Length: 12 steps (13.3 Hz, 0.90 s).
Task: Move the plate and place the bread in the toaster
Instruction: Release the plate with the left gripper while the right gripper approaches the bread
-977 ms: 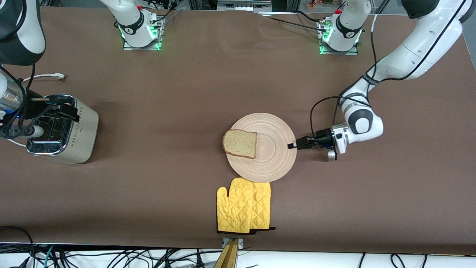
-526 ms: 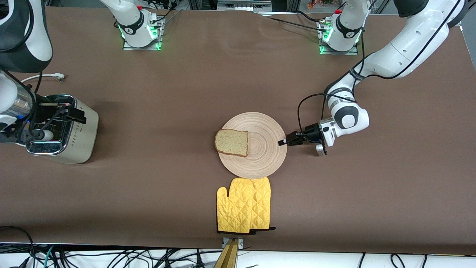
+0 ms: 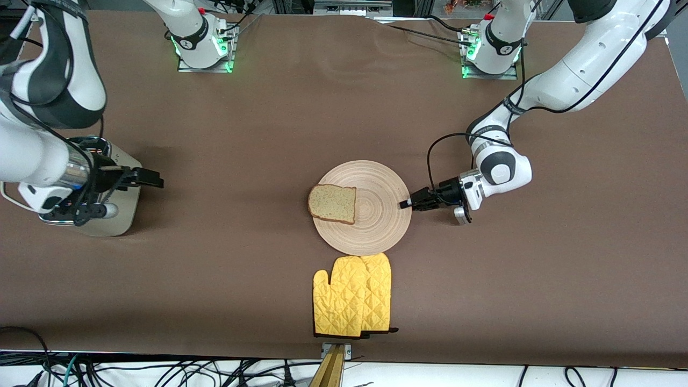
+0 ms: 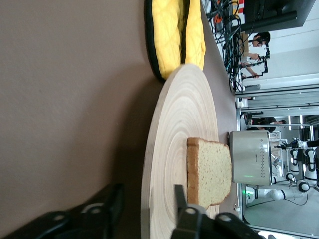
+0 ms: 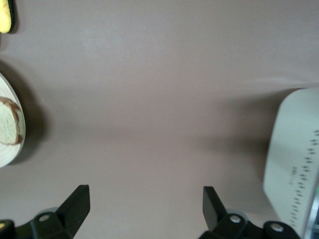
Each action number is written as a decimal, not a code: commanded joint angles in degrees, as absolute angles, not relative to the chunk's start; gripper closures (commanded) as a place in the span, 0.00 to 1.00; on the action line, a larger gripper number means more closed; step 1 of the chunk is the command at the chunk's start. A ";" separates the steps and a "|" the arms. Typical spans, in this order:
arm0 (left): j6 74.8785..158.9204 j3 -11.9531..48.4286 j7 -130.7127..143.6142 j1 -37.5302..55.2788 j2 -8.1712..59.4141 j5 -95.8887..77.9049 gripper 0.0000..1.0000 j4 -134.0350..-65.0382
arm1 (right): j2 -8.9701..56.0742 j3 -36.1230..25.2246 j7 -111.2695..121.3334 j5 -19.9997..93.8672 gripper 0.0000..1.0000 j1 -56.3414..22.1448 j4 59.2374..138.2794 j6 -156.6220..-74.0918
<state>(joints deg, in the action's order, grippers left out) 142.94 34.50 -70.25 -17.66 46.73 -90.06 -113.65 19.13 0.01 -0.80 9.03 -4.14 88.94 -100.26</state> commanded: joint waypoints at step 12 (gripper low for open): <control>112.19 33.93 -31.34 -42.54 43.42 -19.66 0.00 -100.14 | 34.27 0.09 -21.09 16.35 0.00 -22.76 87.89 -121.45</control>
